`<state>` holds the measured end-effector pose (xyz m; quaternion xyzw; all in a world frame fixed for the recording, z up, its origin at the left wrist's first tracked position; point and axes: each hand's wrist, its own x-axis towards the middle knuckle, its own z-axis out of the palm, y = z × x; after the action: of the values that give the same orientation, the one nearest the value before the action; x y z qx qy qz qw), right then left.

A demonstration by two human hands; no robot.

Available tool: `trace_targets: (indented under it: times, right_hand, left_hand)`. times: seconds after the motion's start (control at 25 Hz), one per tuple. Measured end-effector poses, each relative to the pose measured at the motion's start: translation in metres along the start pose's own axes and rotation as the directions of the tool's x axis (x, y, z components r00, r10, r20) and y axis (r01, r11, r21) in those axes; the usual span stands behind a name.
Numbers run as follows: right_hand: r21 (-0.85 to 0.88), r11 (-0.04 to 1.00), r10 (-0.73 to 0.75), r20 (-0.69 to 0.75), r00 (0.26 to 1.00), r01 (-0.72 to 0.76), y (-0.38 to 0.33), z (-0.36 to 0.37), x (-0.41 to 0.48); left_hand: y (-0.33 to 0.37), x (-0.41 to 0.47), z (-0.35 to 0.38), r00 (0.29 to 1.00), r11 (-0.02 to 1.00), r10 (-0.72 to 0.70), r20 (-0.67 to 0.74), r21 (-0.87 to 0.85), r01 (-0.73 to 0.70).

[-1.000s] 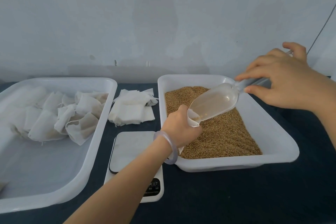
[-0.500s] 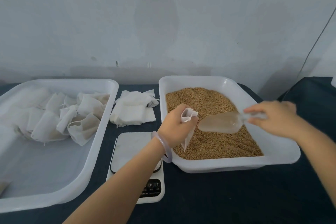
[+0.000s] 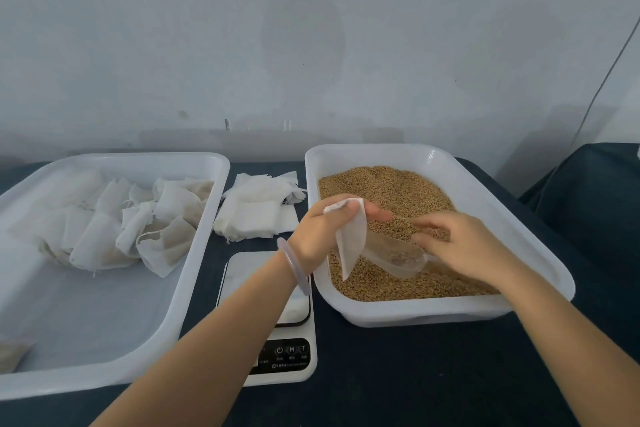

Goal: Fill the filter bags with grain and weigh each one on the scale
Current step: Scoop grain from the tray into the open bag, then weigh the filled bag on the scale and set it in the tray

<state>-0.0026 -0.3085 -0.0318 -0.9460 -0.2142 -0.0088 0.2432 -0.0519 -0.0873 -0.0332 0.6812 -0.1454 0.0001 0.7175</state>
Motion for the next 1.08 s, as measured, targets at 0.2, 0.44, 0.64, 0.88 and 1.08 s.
trace_targets:
  times: [0.2,0.44,0.64,0.88,1.08]
  right_hand:
    - [0.629,0.762,-0.281,0.106,0.954,0.155,-0.072,0.009,0.003]
    - [0.662,0.714,-0.332,0.034,0.943,0.228,-0.122,0.049,0.019]
    - [0.511,0.83,-0.254,-0.007,0.967,0.222,-0.138,0.076,0.023]
    - [0.036,0.934,-0.358,0.112,0.927,0.356,-0.152,0.082,0.038]
    - [-0.139,0.909,-0.36,0.215,0.908,0.393,-0.152,0.087,0.048]
  left_hand:
    - [0.029,-0.006,-0.018,0.989,0.999,-0.034,0.141,0.029,0.03]
    - [0.043,-0.038,-0.057,0.99,0.969,-0.086,-0.112,0.224,0.109]
    - [0.035,-0.057,-0.089,0.968,0.562,-0.181,-0.174,0.789,0.247]
    - [0.022,-0.05,-0.098,0.93,0.07,-0.321,-0.179,0.975,0.211]
    - [0.019,-0.051,-0.096,0.925,0.052,-0.345,-0.16,0.98,0.189]
